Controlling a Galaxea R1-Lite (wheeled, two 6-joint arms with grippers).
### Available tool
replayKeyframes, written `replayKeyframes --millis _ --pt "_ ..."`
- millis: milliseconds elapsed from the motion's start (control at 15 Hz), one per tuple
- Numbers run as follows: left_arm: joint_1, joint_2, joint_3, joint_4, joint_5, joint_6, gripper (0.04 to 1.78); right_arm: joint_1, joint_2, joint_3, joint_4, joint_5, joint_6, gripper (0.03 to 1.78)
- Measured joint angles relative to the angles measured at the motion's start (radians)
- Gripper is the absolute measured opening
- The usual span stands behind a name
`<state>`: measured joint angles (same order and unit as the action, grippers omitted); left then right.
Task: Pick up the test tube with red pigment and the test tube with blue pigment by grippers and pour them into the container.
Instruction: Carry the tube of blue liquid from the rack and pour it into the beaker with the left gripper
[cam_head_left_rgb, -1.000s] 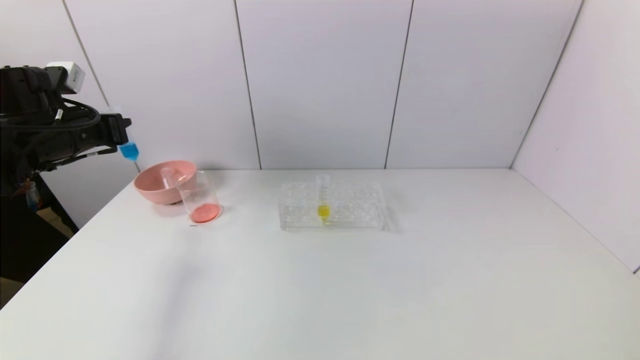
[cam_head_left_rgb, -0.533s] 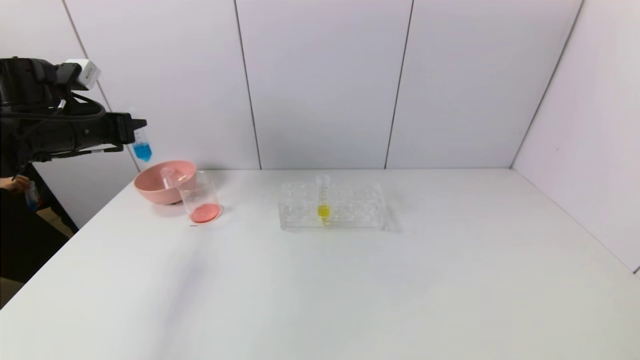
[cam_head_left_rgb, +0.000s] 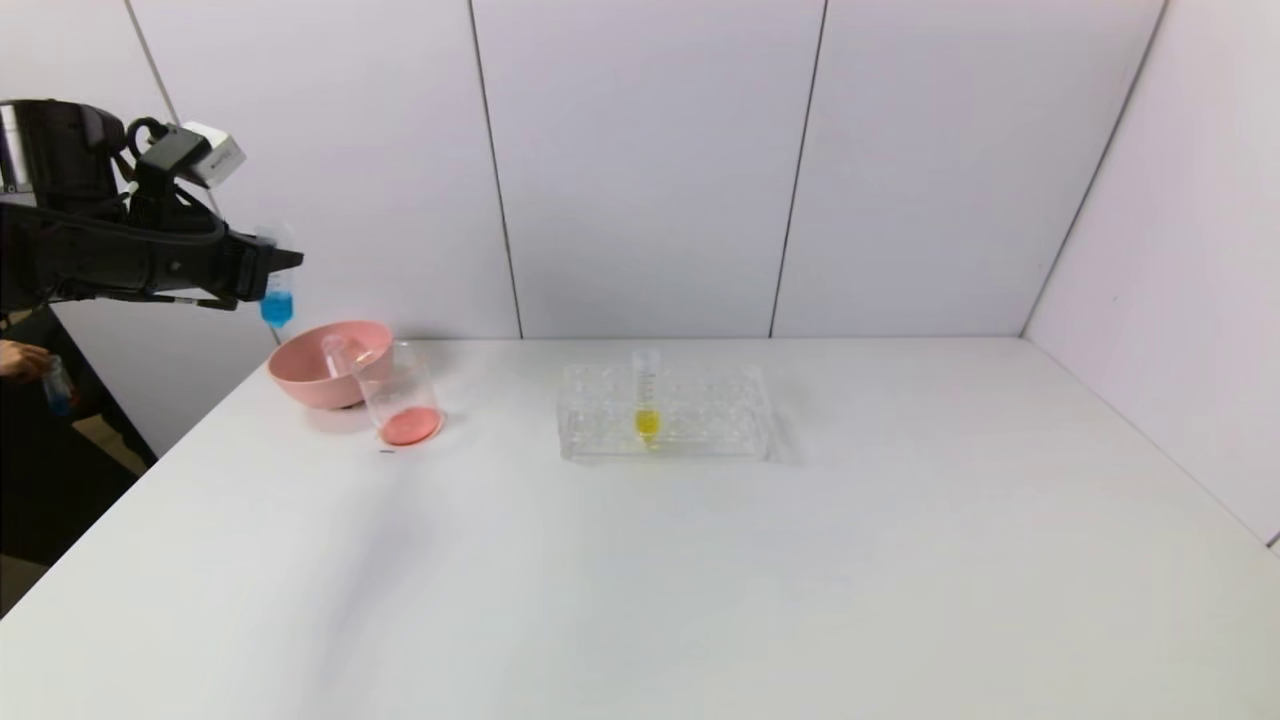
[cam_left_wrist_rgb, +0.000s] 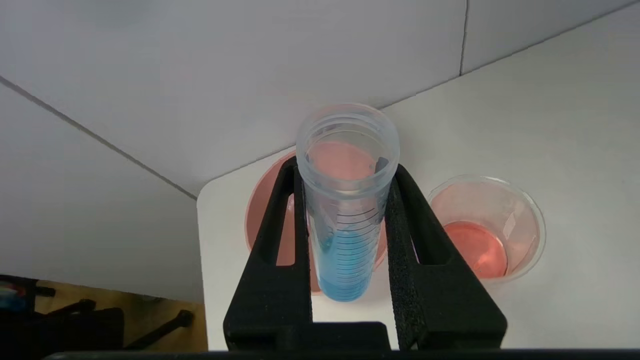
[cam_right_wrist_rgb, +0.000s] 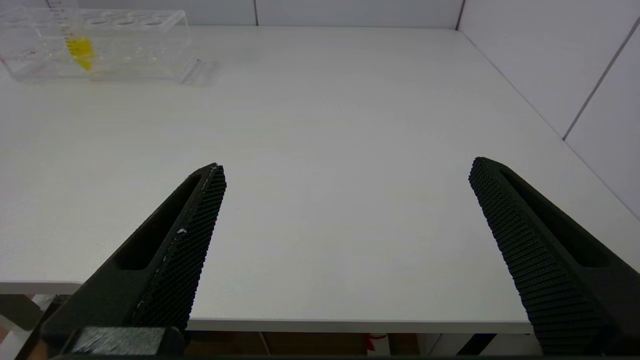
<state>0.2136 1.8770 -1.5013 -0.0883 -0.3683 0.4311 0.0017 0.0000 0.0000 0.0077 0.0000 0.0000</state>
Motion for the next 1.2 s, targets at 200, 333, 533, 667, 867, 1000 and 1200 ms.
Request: replayKeyframes --millis 200,333,533,667,867,1000,1200 --pt "-0.001 0.026 -0.068 0.07 -0.028 0.127 0.45 0.0 0.0 0.0 0.0 0.0 0.0 1.77" --pt "-0.004 0.043 -0.109 0.115 -0.038 0.191 0.45 -0.001 0.0 0.0 0.0 0.0 0.0 1.77" --pt "-0.006 0.068 -0.138 0.12 -0.097 0.253 0.45 0.0 0.0 0.0 0.0 0.0 0.0 1.77" --pt "-0.007 0.089 -0.161 0.122 -0.136 0.311 0.45 0.0 0.0 0.0 0.0 0.0 0.0 1.77" --pt "-0.006 0.108 -0.18 0.122 -0.143 0.386 0.45 0.0 0.0 0.0 0.0 0.0 0.0 1.77" --pt "-0.005 0.113 -0.185 0.127 -0.143 0.445 0.45 0.0 0.0 0.0 0.0 0.0 0.0 1.77" --pt "-0.004 0.117 -0.204 0.182 -0.144 0.537 0.45 0.0 0.0 0.0 0.0 0.0 0.0 1.77"
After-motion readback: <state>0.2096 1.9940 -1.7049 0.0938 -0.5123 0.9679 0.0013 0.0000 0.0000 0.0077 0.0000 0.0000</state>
